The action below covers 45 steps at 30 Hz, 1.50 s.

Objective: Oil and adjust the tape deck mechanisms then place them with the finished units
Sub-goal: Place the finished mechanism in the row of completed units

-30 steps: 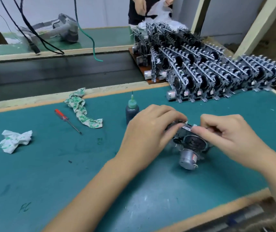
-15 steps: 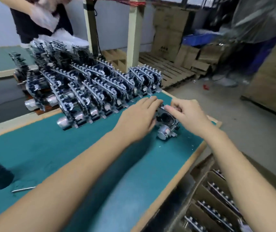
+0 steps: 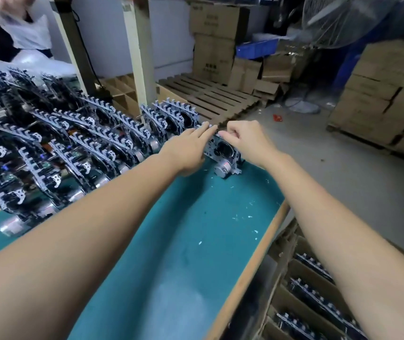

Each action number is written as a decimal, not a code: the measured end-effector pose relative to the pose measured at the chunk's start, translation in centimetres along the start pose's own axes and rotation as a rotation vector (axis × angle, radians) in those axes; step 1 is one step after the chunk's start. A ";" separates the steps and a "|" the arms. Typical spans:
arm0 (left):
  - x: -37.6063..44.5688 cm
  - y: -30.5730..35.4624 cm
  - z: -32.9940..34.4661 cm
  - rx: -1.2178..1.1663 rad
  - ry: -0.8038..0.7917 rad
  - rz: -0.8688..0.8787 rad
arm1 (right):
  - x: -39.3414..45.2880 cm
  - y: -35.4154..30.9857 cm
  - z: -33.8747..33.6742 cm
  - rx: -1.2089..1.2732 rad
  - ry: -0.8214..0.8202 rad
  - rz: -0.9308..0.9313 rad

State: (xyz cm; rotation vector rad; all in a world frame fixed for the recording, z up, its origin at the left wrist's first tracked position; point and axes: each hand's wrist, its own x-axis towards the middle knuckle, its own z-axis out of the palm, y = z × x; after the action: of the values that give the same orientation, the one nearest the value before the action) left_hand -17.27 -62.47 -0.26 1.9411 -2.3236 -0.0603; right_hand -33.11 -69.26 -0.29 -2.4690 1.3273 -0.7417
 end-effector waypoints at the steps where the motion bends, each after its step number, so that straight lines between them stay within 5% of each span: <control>1: 0.4 0.0 0.2 -0.007 -0.004 -0.009 | 0.2 0.2 0.2 0.004 0.001 0.011; 14: 2.8 0.4 1.1 -0.078 -0.018 -0.121 | 2.7 0.3 0.8 -0.132 0.007 0.084; 19: 1.9 0.6 0.6 -0.069 -0.068 -0.141 | 2.6 -1.2 0.6 -0.505 0.045 0.003; 23: -1.4 1.7 -0.5 -0.072 0.091 -0.152 | 0.8 -4.1 -0.2 -0.447 0.100 -0.001; 26: -7.3 1.8 -1.0 -0.202 0.340 -0.233 | -3.7 -7.5 0.7 -0.254 0.076 -0.059; 34: -30.7 -0.4 -1.1 -0.502 0.532 -0.587 | -16.5 -24.0 6.1 0.184 -0.407 -0.369; 45: -57.9 -3.4 -1.9 -0.307 0.594 -1.305 | -29.8 -46.4 14.6 0.284 -0.744 -0.920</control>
State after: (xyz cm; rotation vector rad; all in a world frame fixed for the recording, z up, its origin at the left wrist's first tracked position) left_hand -3.65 -6.07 -2.28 2.4336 -0.4450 0.0465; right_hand -6.10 -19.02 -1.89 -2.6062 -0.1850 -0.0694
